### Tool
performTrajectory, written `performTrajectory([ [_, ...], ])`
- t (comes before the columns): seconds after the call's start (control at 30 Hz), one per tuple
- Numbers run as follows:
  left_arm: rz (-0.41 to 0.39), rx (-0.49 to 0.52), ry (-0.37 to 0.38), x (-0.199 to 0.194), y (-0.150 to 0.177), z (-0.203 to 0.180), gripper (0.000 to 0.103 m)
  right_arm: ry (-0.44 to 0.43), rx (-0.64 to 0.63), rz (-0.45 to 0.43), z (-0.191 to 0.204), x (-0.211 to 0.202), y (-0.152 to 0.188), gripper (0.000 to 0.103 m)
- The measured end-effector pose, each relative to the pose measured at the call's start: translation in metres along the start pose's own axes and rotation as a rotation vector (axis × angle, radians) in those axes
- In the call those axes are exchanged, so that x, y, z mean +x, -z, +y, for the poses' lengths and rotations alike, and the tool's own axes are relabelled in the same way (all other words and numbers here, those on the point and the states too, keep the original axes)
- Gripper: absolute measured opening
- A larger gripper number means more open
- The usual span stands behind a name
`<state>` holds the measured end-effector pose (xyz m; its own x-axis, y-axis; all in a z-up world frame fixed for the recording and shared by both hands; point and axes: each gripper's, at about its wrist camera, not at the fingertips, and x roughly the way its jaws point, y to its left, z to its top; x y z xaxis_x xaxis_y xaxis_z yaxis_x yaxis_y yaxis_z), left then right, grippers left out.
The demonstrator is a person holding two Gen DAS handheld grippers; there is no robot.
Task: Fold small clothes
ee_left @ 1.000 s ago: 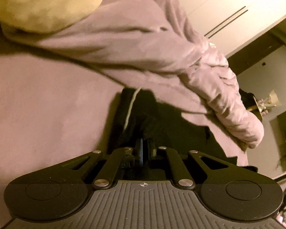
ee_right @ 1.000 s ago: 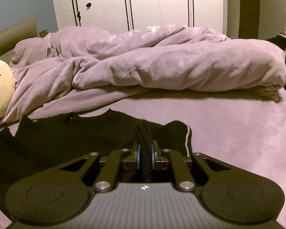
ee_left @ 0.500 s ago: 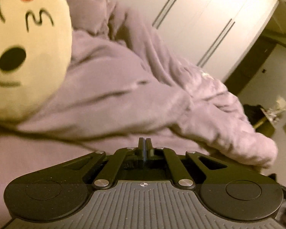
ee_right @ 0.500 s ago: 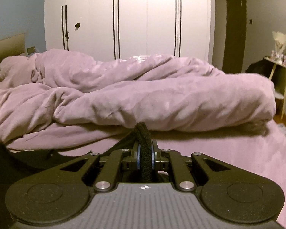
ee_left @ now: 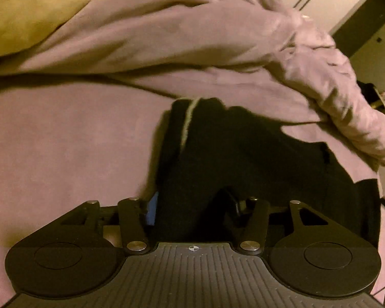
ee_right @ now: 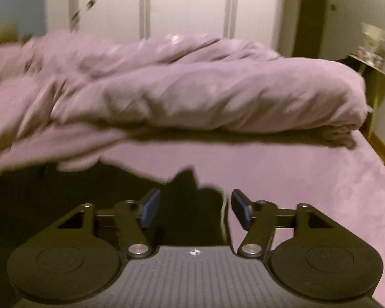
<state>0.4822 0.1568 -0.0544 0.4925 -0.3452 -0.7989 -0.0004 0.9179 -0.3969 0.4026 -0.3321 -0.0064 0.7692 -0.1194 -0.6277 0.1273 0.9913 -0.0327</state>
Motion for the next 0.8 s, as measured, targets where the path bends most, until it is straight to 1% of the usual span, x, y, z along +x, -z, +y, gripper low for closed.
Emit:
performTrajectory([
  [0.03,-0.011,0.021,-0.007,-0.001,-0.001,-0.004,0.042,0.003,-0.02,0.017,0.003,0.0,0.006,0.062],
  [0.07,-0.01,0.046,-0.014,-0.001,-0.003,-0.009,0.018,0.001,-0.02,0.035,0.005,0.001,0.012,0.062],
  [0.1,-0.006,0.065,-0.023,-0.001,-0.005,-0.015,0.01,-0.004,-0.006,0.05,0.006,0.003,0.017,0.062],
  [0.17,-0.039,0.105,-0.032,-0.005,-0.008,-0.027,0.009,-0.012,0.037,0.063,0.007,0.003,0.025,0.062],
  [0.23,-0.117,0.14,-0.039,-0.017,-0.013,-0.04,0.009,-0.018,0.062,0.057,0.011,0.0,0.03,0.063],
  [0.33,-0.224,0.141,-0.055,-0.034,-0.027,-0.053,0.009,-0.018,0.071,0.039,0.016,-0.004,0.035,0.063],
  [0.4,-0.279,0.148,-0.11,-0.035,-0.035,-0.06,0.009,-0.007,0.079,0.031,0.014,-0.003,0.033,0.063],
  [0.43,-0.286,0.148,-0.129,-0.034,-0.038,-0.059,0.009,0.003,0.089,0.029,0.01,-0.004,0.033,0.063],
  [0.5,-0.274,0.119,-0.183,-0.024,-0.039,-0.057,0.01,0.014,0.11,0.028,0.003,-0.002,0.03,0.063],
  [0.53,-0.253,0.116,-0.203,-0.017,-0.037,-0.054,0.011,0.018,0.116,0.027,0.001,-0.001,0.03,0.063],
  [0.57,-0.226,0.129,-0.225,-0.01,-0.034,-0.054,0.017,0.019,0.113,0.027,-0.001,0.001,0.03,0.063],
  [0.6,-0.198,0.154,-0.264,-0.002,-0.029,-0.055,0.018,0.014,0.105,0.03,-0.002,0.003,0.029,0.063],
  [0.63,-0.184,0.172,-0.275,0.002,-0.024,-0.055,0.017,0.006,0.092,0.038,-0.002,0.008,0.027,0.063],
  [0.7,-0.159,0.167,-0.262,0.007,-0.017,-0.052,0.026,-0.006,0.073,0.042,0.0,0.02,0.021,0.063],
  [0.8,-0.139,0.153,-0.252,0.011,-0.014,-0.051,0.03,-0.048,0.079,0.063,0.003,0.039,0.012,0.062],
])
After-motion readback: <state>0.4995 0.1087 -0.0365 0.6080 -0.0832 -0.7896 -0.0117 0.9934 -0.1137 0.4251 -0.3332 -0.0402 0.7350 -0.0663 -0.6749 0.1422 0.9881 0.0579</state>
